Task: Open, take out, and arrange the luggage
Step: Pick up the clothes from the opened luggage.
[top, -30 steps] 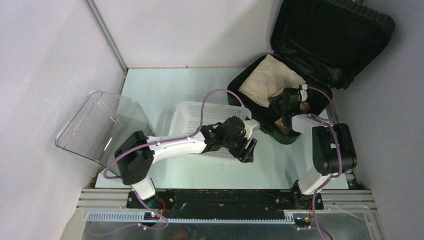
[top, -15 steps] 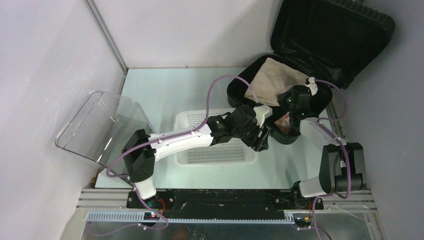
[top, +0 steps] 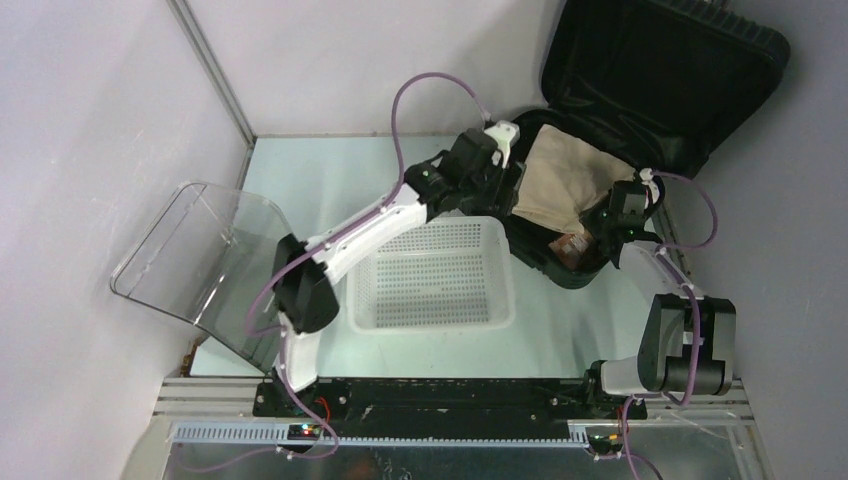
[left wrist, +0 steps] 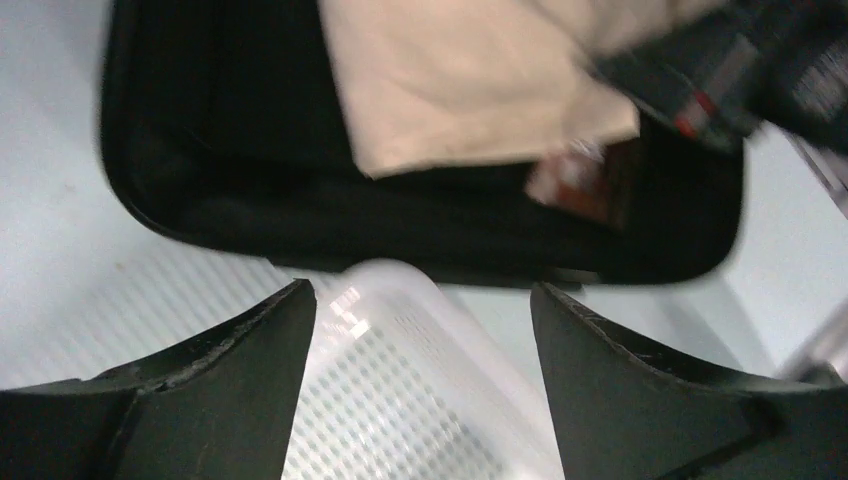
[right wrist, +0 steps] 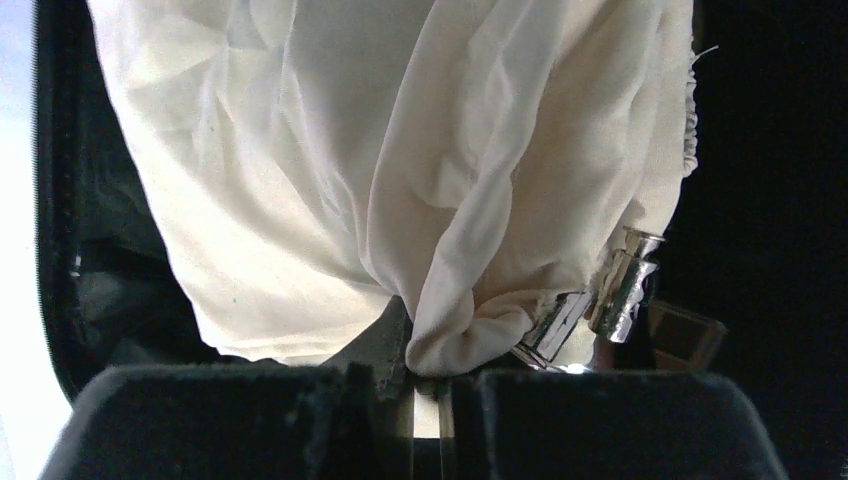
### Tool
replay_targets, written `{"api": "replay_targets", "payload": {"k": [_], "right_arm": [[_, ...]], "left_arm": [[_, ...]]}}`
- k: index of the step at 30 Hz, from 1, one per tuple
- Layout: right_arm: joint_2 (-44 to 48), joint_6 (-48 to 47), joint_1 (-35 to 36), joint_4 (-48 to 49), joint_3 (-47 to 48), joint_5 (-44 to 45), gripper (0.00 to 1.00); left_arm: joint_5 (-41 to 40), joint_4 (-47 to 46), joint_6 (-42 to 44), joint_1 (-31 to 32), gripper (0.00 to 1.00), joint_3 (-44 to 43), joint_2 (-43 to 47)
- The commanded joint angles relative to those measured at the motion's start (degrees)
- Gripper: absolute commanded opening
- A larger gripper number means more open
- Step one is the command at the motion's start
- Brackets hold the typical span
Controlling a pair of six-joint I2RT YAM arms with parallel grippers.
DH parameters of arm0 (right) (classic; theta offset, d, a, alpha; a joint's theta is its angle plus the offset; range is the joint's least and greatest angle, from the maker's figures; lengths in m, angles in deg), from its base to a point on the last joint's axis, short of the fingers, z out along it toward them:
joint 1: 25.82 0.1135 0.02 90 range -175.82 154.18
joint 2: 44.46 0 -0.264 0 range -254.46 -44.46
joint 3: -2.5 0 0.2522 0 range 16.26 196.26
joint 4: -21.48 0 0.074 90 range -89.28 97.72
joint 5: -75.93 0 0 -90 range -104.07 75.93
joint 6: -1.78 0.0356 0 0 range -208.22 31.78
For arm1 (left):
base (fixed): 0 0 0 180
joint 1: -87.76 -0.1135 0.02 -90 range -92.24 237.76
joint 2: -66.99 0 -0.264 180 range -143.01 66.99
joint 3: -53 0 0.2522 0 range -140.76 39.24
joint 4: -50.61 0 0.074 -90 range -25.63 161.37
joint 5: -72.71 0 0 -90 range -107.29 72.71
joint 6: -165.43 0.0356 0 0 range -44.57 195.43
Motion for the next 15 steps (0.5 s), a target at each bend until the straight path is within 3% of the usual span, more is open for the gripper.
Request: {"api": "replay_targets", "payload": {"k": [1,6,15], "right_arm": [[1.69,-3.34,-1.72,-0.24,-0.29,-2.52,0.00],[-0.18,-4.25,-2.67,3.91,-0.29,-5.60,0.00],[-2.07,-3.66,-3.84,6.15,-0.25,-8.87,0.00]], "left_arm": [[-3.88,2.31,3.56,-3.05,0.86,-10.54,-8.53],[3.56,-3.70,-1.72,-8.03,0.87,-16.67,-16.24],[10.71,-19.59,-5.19,-9.88,0.88,-19.82,-24.66]]}}
